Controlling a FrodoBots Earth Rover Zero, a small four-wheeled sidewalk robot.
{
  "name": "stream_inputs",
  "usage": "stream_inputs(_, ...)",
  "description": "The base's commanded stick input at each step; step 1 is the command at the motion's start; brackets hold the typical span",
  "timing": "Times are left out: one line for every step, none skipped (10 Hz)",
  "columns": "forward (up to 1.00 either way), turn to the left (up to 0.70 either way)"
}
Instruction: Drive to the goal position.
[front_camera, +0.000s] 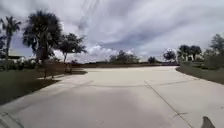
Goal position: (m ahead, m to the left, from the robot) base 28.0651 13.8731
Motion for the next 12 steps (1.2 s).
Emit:
stream_inputs(0.85, 0.0)
stream_inputs(0.85, 0.0)
stream_inputs(0.85, 0.0)
stream_inputs(0.85, 0.0)
stream_inputs(0.85, 0.0)
stream_inputs(0.85, 0.0)
stream_inputs(0.85, 0.0)
stream_inputs(0.85, 0.0)
stream_inputs(0.85, 0.0)
stream_inputs(0.85, 0.0)
stream_inputs(0.85, 0.0)
stream_inputs(0.85, 0.0)
